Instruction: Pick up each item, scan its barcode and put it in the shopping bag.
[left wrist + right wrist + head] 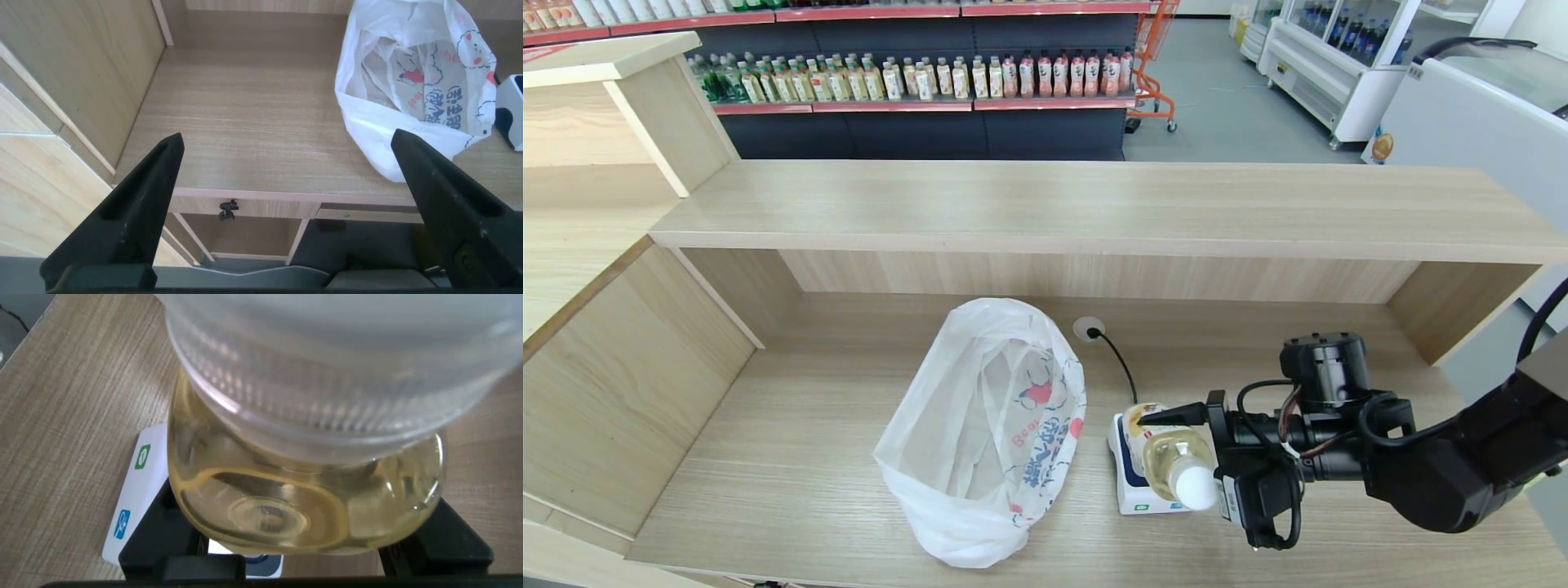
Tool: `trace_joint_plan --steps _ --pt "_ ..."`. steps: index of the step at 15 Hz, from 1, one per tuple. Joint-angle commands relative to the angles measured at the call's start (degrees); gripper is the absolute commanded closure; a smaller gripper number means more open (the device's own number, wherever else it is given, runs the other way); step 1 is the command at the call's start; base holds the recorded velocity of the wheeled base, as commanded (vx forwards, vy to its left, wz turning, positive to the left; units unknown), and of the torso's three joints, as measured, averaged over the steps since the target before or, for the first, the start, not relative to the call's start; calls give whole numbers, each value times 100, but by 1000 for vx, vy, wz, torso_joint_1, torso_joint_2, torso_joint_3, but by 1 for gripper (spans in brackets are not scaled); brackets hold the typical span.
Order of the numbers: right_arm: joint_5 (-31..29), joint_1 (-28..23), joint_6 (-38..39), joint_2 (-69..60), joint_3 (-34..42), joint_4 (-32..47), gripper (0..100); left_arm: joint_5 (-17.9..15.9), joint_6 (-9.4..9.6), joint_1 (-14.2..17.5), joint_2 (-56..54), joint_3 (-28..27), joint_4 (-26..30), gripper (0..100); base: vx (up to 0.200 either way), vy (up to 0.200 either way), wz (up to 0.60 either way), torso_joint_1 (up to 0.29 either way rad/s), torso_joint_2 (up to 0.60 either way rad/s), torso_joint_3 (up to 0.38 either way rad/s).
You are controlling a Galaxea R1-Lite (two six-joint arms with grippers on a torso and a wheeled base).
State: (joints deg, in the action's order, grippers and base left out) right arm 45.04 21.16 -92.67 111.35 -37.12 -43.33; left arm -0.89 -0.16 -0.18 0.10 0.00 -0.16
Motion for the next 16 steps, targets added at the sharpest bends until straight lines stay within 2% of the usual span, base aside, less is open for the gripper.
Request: trace_joint_plan --steps 1,9,16 --pt "4 2 -32 36 -6 0 100 1 -2 1 -1 0 -2 0 0 0 0 0 0 0" --pt "-22 2 -251 98 -41 -36 100 1 7 1 -1 0 -2 0 0 0 0 0 0 0" --pt "-13 2 -75 -228 -32 -27 100 1 7 1 -1 0 -2 0 0 0 0 0 0 0"
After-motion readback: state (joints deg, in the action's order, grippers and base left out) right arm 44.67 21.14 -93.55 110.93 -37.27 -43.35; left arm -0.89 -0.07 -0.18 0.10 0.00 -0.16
